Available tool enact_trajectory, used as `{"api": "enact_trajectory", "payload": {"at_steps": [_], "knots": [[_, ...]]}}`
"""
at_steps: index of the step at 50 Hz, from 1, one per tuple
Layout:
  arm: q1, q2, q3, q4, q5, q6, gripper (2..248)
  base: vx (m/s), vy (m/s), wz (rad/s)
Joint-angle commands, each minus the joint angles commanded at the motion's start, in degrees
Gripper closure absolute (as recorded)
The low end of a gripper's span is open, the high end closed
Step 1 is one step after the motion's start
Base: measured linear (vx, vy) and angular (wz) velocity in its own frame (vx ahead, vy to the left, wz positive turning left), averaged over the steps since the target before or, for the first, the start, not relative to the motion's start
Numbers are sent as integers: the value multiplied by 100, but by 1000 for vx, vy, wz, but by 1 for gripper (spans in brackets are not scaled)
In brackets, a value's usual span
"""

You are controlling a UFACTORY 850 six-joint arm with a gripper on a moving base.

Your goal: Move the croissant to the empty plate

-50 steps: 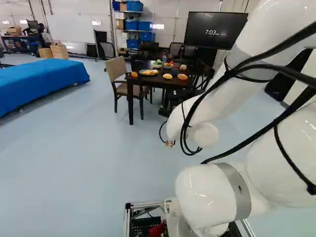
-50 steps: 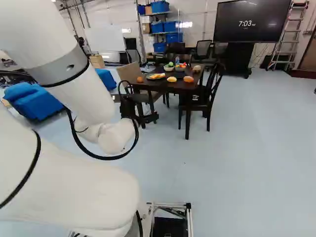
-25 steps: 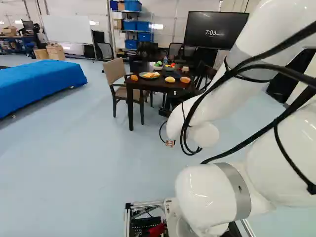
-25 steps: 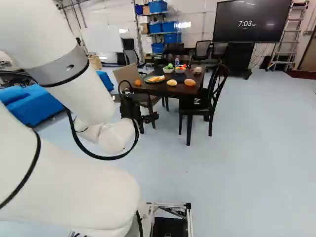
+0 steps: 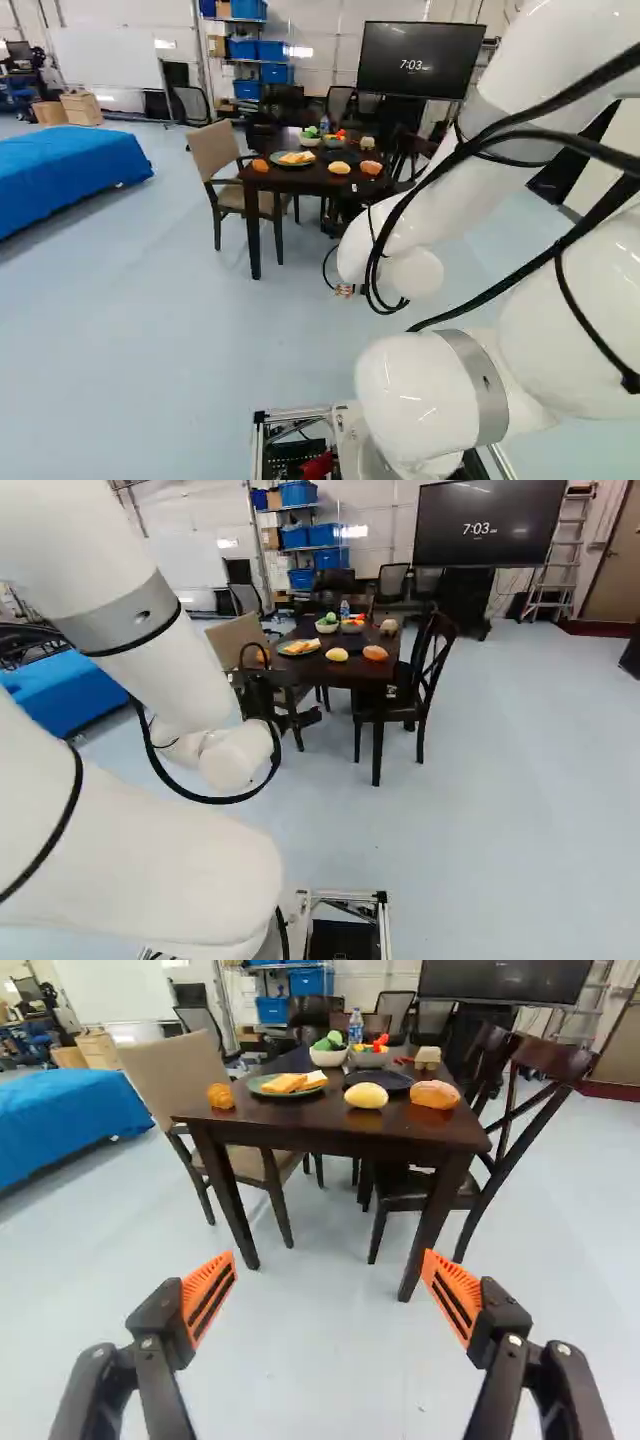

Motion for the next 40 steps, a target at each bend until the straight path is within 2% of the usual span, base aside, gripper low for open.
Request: {"api": "enact_trajectory", "payload": {"at_steps": [16,40], "knots": [[0,0,0,0,0,0,3,238,33,-181],[0,0,0,0,0,0,3,236,71,-33]]}}
